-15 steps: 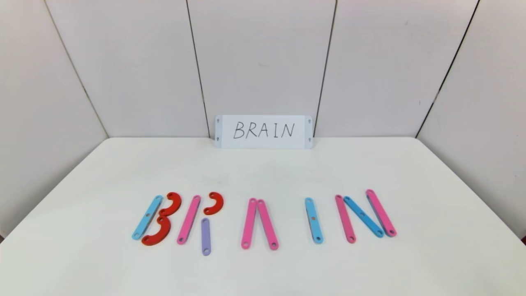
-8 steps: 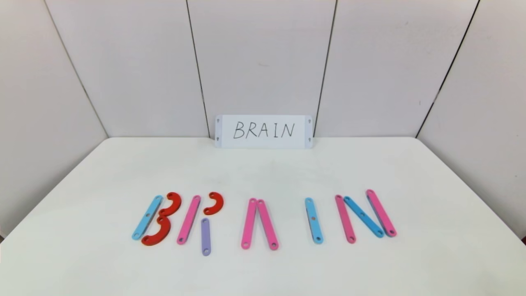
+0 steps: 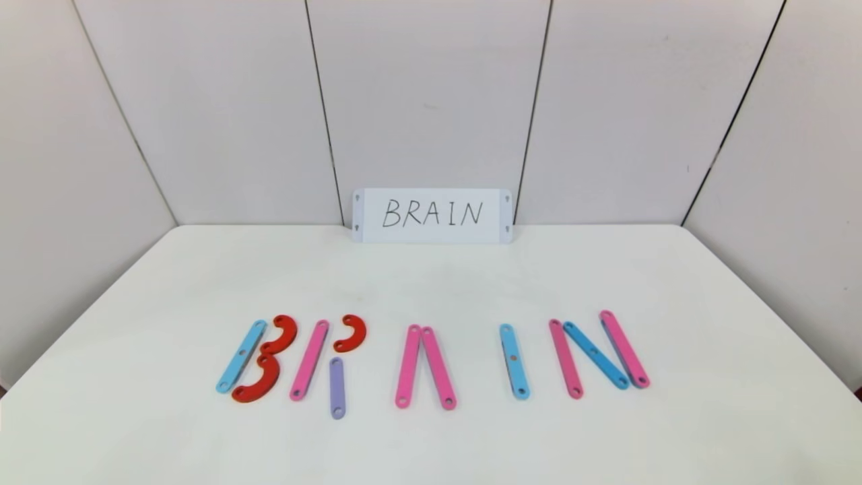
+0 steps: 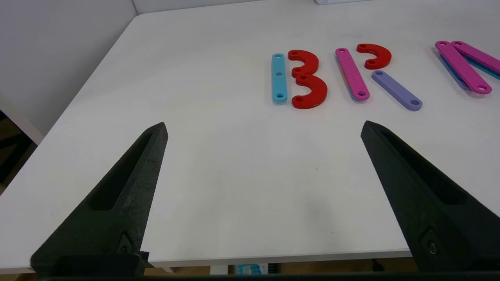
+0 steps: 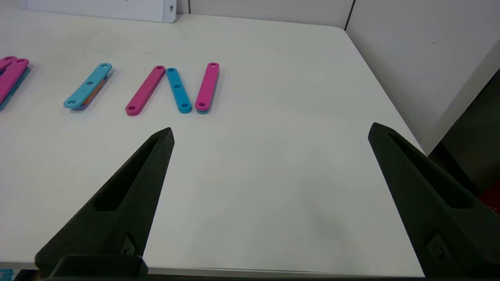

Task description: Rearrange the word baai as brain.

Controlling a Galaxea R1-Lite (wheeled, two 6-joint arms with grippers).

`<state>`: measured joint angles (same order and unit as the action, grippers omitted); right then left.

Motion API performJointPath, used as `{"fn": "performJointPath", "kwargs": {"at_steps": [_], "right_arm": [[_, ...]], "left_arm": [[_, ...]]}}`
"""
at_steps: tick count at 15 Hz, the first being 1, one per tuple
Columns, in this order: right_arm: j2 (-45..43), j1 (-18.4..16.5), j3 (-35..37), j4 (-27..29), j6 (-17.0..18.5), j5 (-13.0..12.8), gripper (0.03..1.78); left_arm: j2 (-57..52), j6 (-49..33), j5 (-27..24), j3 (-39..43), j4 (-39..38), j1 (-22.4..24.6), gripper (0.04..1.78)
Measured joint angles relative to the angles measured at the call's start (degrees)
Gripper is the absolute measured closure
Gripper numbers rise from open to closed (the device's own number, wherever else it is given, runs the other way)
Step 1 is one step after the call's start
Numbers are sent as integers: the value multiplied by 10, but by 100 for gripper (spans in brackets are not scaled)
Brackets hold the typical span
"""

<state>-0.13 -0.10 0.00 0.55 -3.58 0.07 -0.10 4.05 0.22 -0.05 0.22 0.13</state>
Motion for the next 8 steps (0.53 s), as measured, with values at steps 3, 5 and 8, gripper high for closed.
{"fn": "performJointPath", "kwargs": {"at_steps": [3,5,8], "right_arm": [[0,0,0,0,15,0,7],[0,0,0,-2,26,-2,7],[0,0,0,-2,33,-2,7]], "left_arm": [[0,-1,-1,0,0,0,8],[0,0,-1,0,0,0,8],[0,-1,-1,0,-1,0,8]]}}
